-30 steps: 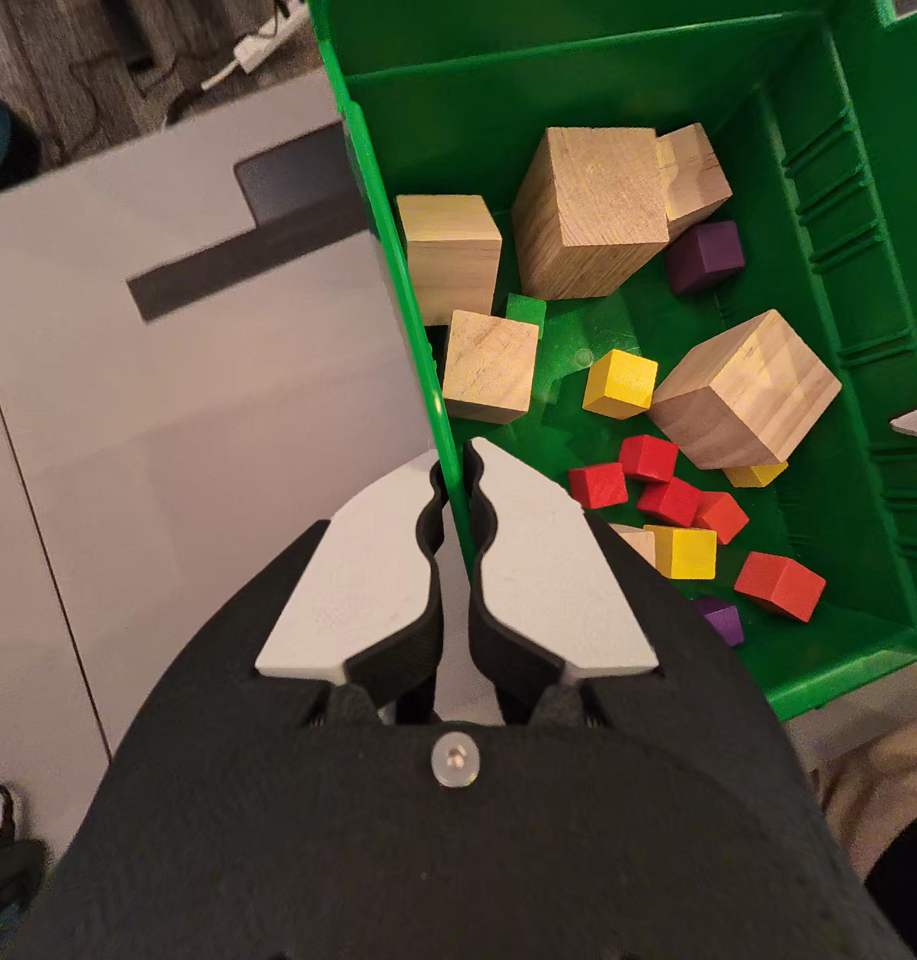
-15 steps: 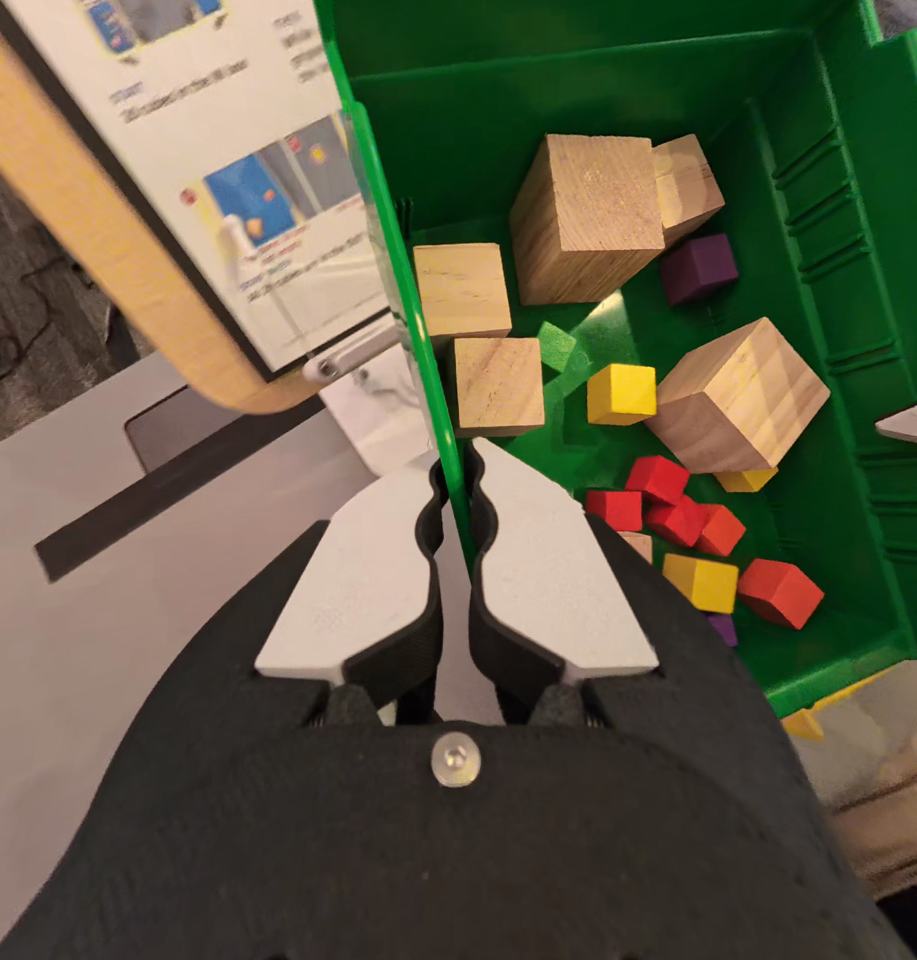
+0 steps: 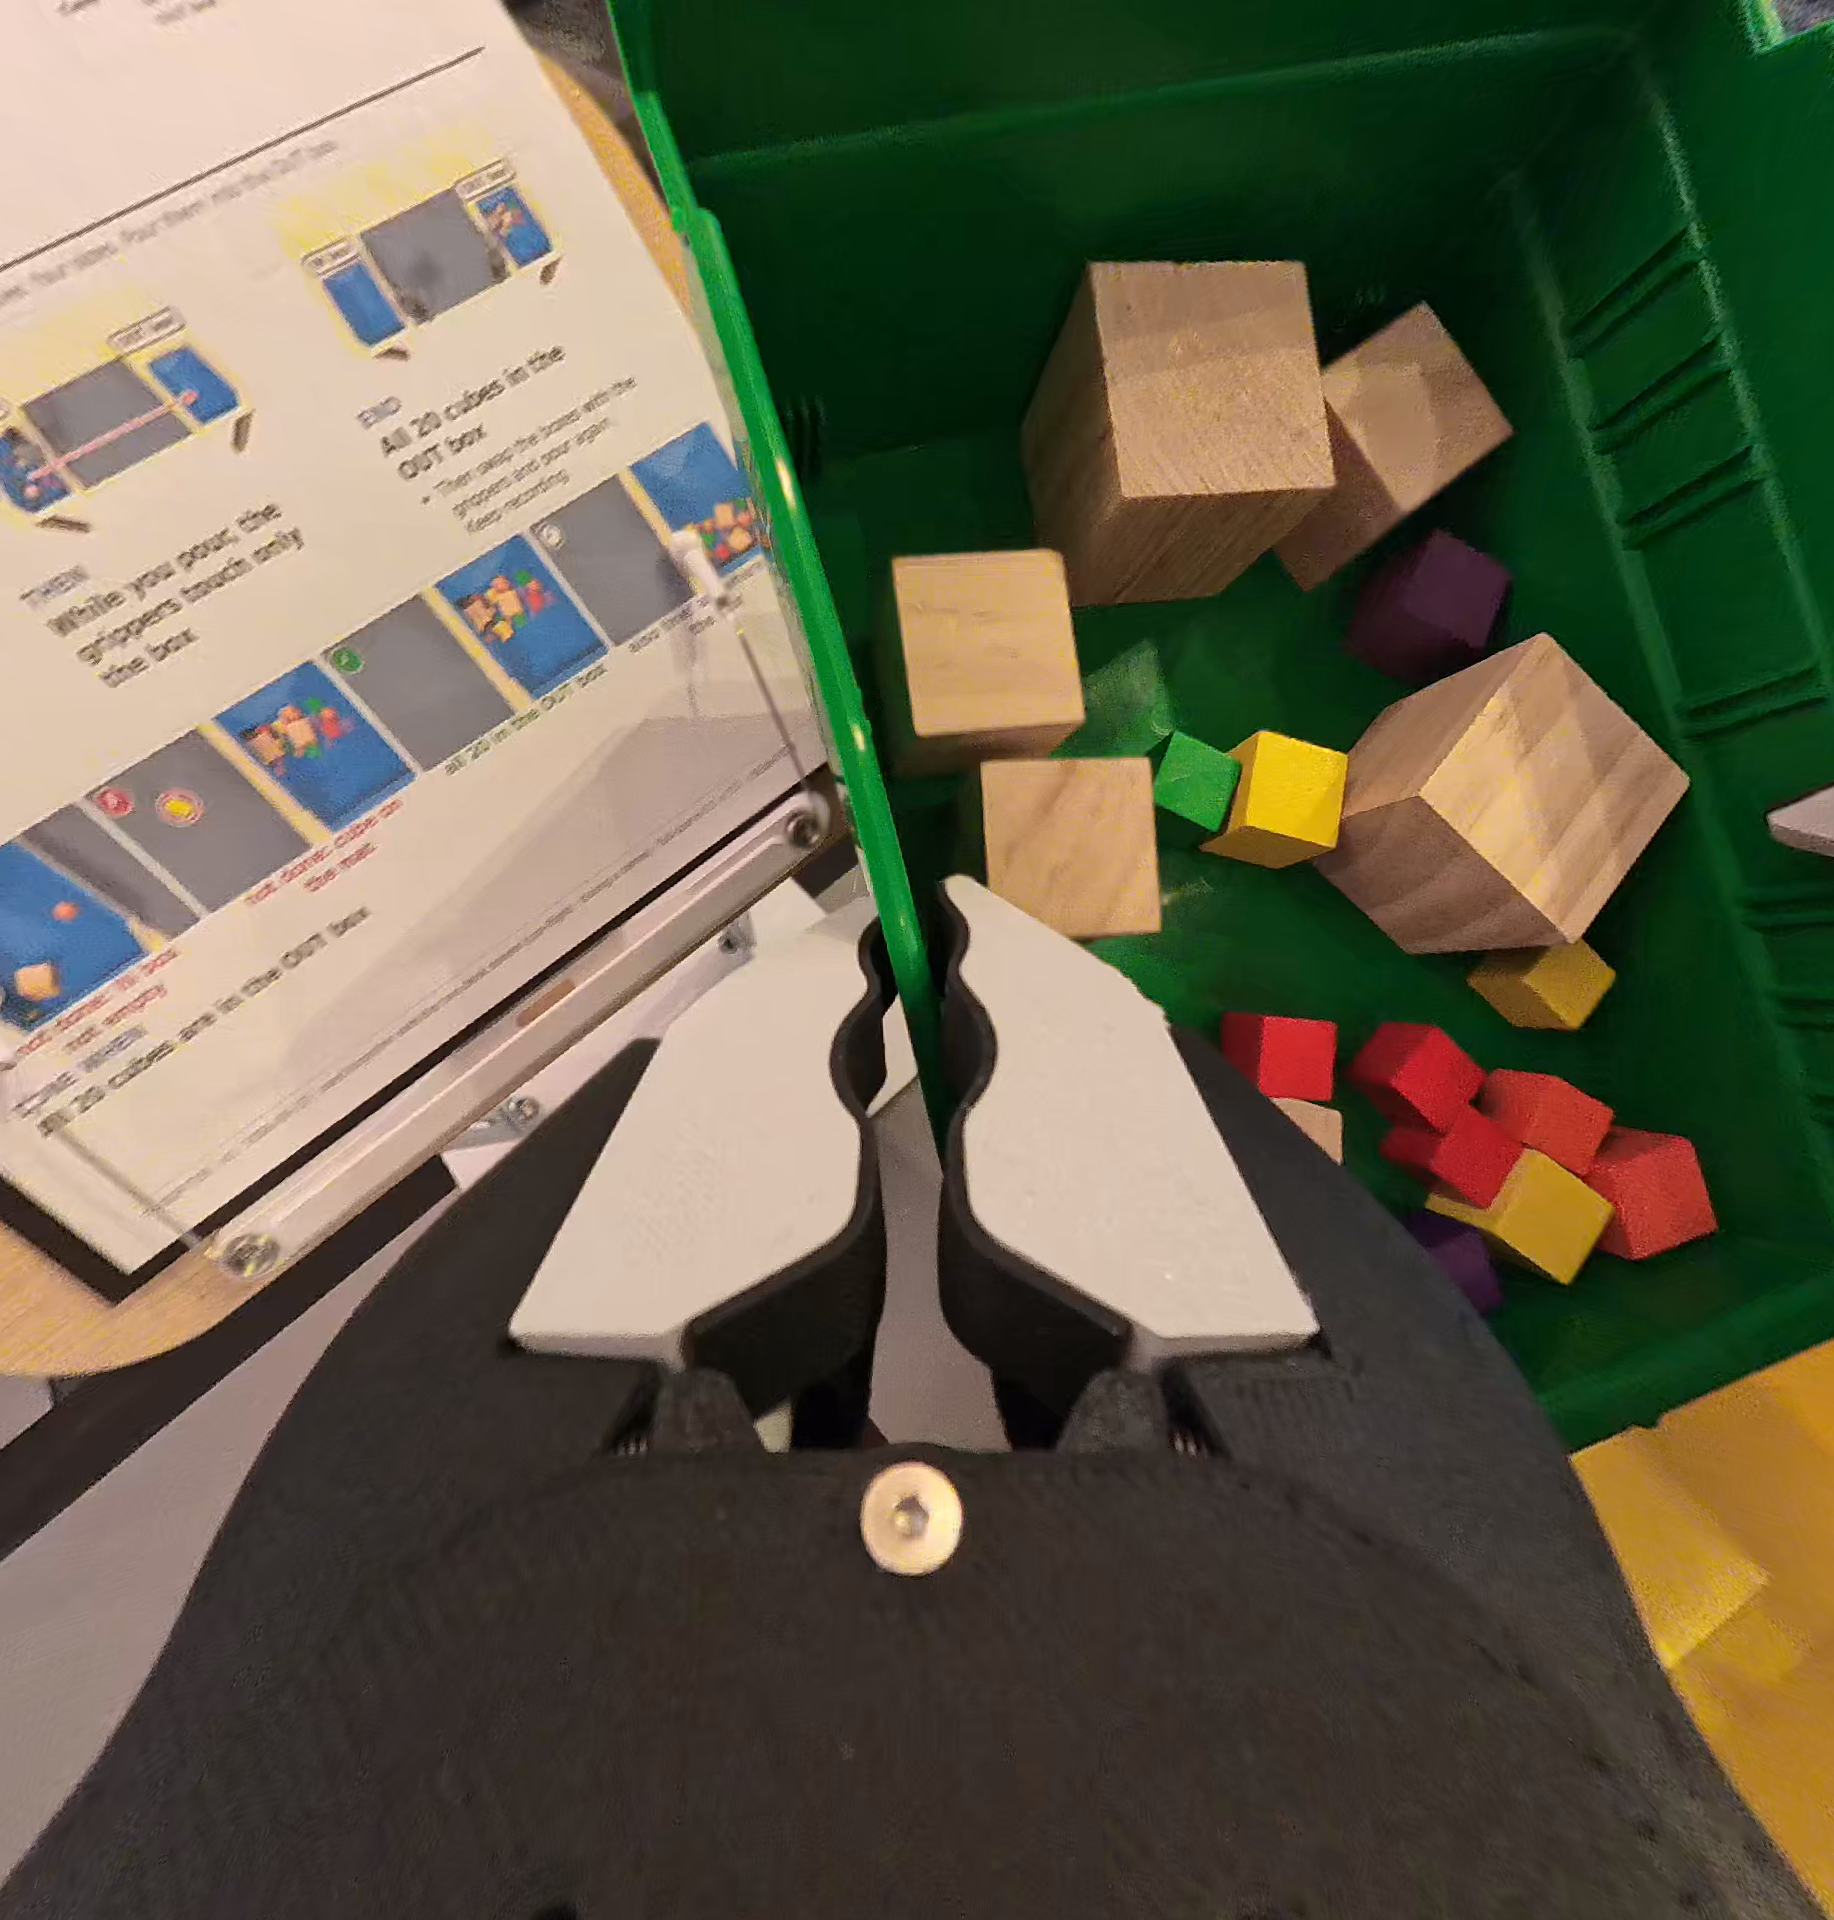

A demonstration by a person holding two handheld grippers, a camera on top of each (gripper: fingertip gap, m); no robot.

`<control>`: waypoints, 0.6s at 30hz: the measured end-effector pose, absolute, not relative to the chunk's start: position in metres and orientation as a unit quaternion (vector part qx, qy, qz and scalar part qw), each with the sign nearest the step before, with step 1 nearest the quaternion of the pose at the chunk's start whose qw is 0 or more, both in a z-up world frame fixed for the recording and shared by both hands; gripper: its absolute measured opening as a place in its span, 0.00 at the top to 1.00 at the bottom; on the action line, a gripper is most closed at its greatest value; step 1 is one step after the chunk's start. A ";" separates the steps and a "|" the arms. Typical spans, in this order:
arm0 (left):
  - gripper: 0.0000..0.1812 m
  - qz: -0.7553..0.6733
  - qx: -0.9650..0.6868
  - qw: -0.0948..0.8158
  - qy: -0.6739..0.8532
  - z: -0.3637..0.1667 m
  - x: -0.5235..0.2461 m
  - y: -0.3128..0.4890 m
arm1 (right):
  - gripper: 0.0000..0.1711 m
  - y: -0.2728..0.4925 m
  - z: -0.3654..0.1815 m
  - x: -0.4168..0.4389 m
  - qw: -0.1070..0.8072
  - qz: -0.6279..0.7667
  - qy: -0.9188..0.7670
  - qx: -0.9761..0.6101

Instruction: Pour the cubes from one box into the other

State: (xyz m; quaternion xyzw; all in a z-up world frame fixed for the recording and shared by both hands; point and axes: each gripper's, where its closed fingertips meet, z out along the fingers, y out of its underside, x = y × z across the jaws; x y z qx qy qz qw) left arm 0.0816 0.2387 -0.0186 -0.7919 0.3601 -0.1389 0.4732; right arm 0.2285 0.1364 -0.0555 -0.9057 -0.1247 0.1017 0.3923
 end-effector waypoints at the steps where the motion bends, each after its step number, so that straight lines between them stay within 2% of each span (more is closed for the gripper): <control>1: 0.97 -0.141 -0.789 0.478 0.361 -0.019 0.087 0.239 | 0.95 0.137 -0.056 0.233 0.399 0.096 -0.121 -0.904; 11: 0.98 -0.144 -0.757 0.539 0.340 -0.021 0.108 0.248 | 0.96 0.150 -0.061 0.256 0.450 0.078 -0.100 -0.884; 18: 0.97 -0.159 -0.728 0.583 0.322 -0.017 0.113 0.247 | 0.97 0.159 -0.040 0.268 0.530 0.078 -0.080 -0.841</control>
